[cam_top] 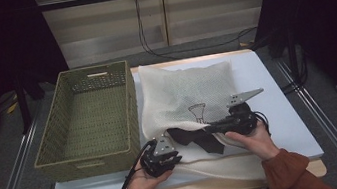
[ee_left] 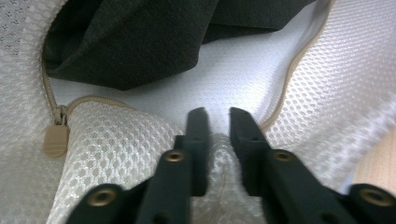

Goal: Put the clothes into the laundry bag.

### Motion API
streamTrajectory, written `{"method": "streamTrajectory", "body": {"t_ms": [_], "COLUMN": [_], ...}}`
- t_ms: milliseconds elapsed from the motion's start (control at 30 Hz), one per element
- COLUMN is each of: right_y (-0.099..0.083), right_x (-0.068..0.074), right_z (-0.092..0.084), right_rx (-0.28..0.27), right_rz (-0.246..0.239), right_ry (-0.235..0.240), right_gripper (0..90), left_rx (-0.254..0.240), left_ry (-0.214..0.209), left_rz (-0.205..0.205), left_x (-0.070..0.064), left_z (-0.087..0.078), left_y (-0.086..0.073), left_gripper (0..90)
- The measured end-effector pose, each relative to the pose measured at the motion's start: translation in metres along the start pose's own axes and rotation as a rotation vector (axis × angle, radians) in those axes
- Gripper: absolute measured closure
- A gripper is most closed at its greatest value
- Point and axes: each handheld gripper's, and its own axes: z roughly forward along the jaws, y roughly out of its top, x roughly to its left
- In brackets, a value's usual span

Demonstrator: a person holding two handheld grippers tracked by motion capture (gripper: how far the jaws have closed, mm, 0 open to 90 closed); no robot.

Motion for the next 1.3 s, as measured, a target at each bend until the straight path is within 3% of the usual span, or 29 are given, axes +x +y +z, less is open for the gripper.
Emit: {"method": "streamTrajectory", "body": {"t_ms": [267, 433, 533, 767, 833, 867, 1000, 1133, 1300], "right_y": [0.0, 0.0, 0.0, -0.001, -0.002, -0.002, -0.003, -0.006, -0.008], "right_x": [0.0, -0.001, -0.001, -0.001, 0.0, 0.0, 0.002, 0.002, 0.0], "right_z": [0.0, -0.001, -0.001, -0.003, -0.003, -0.002, -0.001, -0.002, 0.0], "right_rx": [-0.002, -0.002, -0.002, -0.003, 0.001, 0.003, 0.01, 0.015, 0.023], "right_rz": [0.002, -0.001, 0.0, 0.003, -0.001, -0.001, -0.005, -0.005, 0.004], "right_ry": [-0.001, -0.004, -0.006, -0.004, -0.003, -0.001, 0.003, 0.003, 0.004], "right_gripper": [87.1, 86.9, 86.8, 86.5, 86.4, 86.4, 86.1, 86.1, 86.0], "left_rx": [-0.023, -0.041, -0.069, -0.042, -0.053, -0.057, -0.015, -0.033, -0.088], "left_ry": [-0.02, -0.015, -0.034, -0.045, -0.05, -0.053, -0.052, -0.055, -0.062], "left_rz": [-0.039, -0.022, -0.028, -0.011, -0.018, -0.043, -0.038, -0.037, -0.07], "left_x": [-0.003, -0.01, -0.015, -0.028, -0.031, -0.033, -0.038, -0.037, -0.028], "left_z": [-0.012, -0.024, -0.031, -0.039, -0.04, -0.04, -0.037, -0.04, -0.055], "left_y": [-0.001, -0.002, -0.002, -0.012, -0.017, -0.019, -0.027, -0.028, -0.026], "left_gripper": [86.3, 86.4, 86.4, 86.1, 86.0, 85.9, 85.8, 81.8, 75.5]}}
